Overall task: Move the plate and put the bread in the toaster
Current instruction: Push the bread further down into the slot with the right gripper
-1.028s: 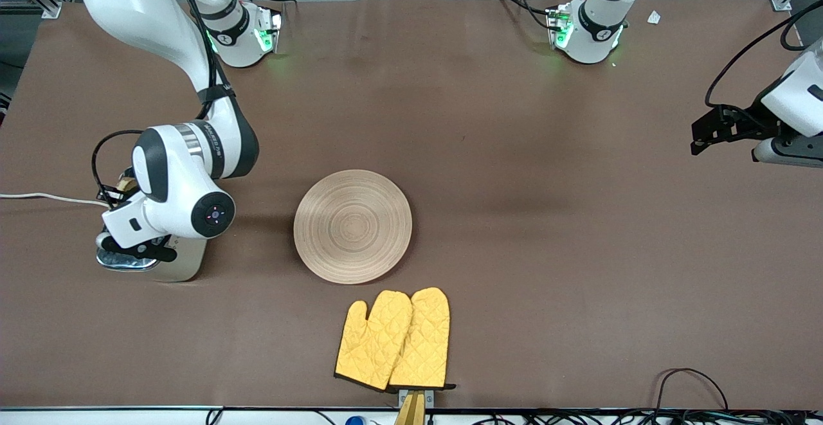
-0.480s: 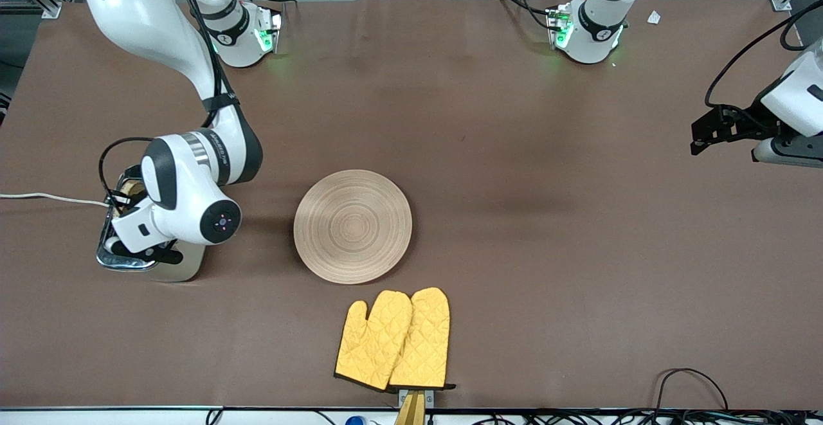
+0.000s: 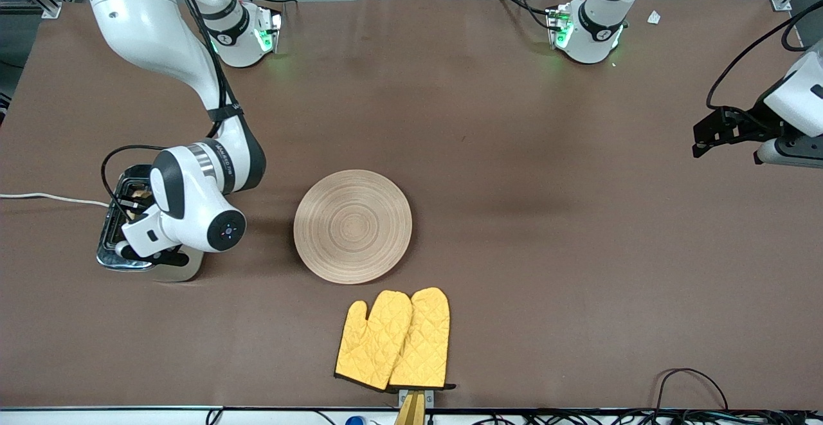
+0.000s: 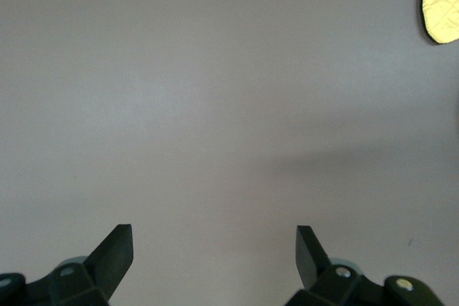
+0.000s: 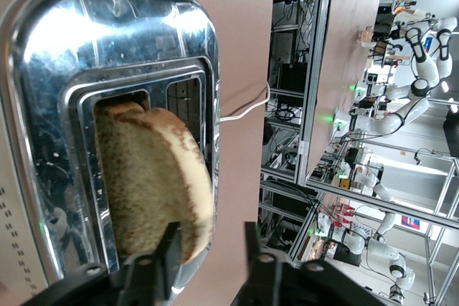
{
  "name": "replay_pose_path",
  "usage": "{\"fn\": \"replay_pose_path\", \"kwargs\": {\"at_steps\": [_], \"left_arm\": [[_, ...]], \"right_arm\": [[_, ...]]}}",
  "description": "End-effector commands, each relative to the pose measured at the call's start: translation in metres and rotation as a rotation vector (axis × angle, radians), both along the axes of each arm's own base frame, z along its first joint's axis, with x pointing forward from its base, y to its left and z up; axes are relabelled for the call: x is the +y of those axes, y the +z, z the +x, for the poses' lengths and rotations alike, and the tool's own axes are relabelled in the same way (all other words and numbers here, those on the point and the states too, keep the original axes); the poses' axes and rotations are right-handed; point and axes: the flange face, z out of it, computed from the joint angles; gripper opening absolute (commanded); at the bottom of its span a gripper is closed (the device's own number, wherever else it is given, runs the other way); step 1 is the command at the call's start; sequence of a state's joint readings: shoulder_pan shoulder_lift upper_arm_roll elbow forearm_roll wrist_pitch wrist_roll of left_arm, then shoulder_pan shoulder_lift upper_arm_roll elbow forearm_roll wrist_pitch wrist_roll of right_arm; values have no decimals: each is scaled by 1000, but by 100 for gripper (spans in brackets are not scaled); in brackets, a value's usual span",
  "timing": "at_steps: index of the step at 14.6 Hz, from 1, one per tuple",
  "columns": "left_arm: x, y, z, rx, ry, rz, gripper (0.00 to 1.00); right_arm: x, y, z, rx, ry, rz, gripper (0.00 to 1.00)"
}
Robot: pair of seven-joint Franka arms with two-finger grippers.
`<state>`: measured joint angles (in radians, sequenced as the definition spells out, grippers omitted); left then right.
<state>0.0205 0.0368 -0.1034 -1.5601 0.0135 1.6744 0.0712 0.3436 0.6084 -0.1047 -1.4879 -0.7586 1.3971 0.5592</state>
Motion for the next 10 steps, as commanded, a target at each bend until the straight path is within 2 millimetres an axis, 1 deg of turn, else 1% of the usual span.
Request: {"fn": "replay_pose_path", "kwargs": {"at_steps": [1, 4, 5, 7, 9, 10], "left_arm": [[1, 0, -2, -17, 9, 7, 100], [8, -1, -3, -15, 29, 6, 100], [8, -1, -3, -14, 43, 5, 100], [7, -1, -3, -14, 55, 4, 100], [8, -1, -3, -14, 54, 5, 100], [7, -1, -3, -15, 48, 5, 100]], "right_arm": [[4, 7, 1, -13, -48, 65, 87], [14, 29, 2, -41, -43, 95, 94], [15, 46, -1, -49, -59, 114, 96], [22, 72, -4, -81, -85, 183, 100], [28, 107, -10, -128, -97, 252, 100], [36, 126, -15, -155, -93, 285, 100]]}}
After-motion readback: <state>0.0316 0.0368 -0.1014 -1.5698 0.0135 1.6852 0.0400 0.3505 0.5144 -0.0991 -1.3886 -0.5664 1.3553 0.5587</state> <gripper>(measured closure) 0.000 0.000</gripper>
